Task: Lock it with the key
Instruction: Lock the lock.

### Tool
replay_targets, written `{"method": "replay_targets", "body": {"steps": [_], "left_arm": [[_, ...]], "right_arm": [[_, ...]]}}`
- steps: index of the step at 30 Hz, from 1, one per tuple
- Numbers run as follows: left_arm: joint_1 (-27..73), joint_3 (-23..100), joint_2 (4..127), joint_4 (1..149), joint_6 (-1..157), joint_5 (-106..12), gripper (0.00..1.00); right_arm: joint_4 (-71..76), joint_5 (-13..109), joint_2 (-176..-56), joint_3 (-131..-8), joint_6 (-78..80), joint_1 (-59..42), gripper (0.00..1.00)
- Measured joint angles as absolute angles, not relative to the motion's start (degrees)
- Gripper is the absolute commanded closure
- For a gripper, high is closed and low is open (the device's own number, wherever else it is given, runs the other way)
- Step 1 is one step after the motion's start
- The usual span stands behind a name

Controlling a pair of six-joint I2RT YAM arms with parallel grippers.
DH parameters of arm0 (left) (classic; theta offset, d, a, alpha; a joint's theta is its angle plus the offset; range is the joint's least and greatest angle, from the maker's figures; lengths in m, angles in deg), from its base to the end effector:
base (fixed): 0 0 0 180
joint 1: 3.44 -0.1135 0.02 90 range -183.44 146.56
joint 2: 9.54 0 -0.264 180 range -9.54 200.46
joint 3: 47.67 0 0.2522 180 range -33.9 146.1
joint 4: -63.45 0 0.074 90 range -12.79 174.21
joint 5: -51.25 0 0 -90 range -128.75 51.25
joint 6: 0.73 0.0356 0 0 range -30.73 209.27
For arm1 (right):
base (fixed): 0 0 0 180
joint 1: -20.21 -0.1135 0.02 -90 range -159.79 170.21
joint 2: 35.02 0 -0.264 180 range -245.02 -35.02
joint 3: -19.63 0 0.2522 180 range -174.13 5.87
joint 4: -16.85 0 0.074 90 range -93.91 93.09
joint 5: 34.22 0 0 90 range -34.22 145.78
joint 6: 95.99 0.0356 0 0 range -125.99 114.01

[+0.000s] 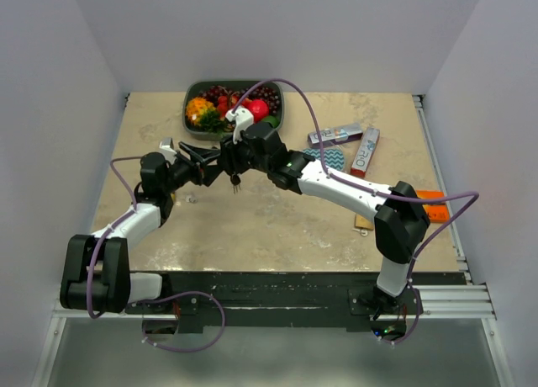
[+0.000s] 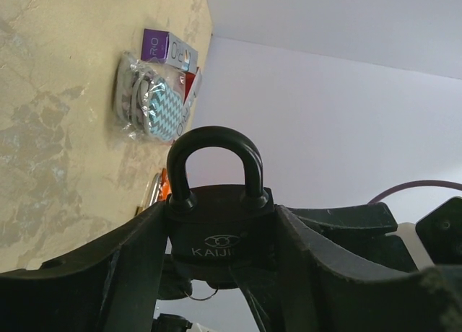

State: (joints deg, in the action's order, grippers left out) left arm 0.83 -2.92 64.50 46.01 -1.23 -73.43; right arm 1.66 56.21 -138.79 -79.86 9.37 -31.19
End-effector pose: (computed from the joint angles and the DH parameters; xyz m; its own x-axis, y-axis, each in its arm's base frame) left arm 0.2662 -0.0402 0.2227 -0.6147 -0.7787 0.1254 -0.2102 0.0085 -0.9776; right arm 0.2733 0.3419 0.3146 -0.4064 -0.0845 -0.9098 -0.6942 0.6759 0.2473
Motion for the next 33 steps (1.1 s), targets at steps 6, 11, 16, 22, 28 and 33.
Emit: {"method": "replay_targets", "body": {"steps": [6,11,16,22,28,33], "left_arm": [[0.6,-2.9,64.5,46.3,-1.0,-74.3,1.00],[-0.2,-2.9,64.5,46.6,-0.5,-74.7,1.00],[-0.3,-2.9,64.3,47.1,0.5,-74.7,1.00],[-0.3,-2.9,63.9,48.4,1.4,-74.7,1.00],[-0.3,-2.9,63.8,49.1,1.9,-74.7,1.00],[-0.3,-2.9,63.6,49.2,2.0,-74.7,1.00]], "right_arm": [[1.3,53.0,-138.4,-79.9,8.8,-31.1,0.21],[0.5,50.4,-134.2,-75.6,6.0,-29.1,0.35],[-0.2,49.5,-129.4,-71.5,3.0,-27.6,0.41],[-0.3,49.5,-128.8,-71.2,1.4,-28.0,0.42],[-0.4,49.1,-130.1,-71.4,1.5,-28.3,0.43],[-0.8,48.7,-133.6,-72.0,1.7,-28.6,0.44]]}}
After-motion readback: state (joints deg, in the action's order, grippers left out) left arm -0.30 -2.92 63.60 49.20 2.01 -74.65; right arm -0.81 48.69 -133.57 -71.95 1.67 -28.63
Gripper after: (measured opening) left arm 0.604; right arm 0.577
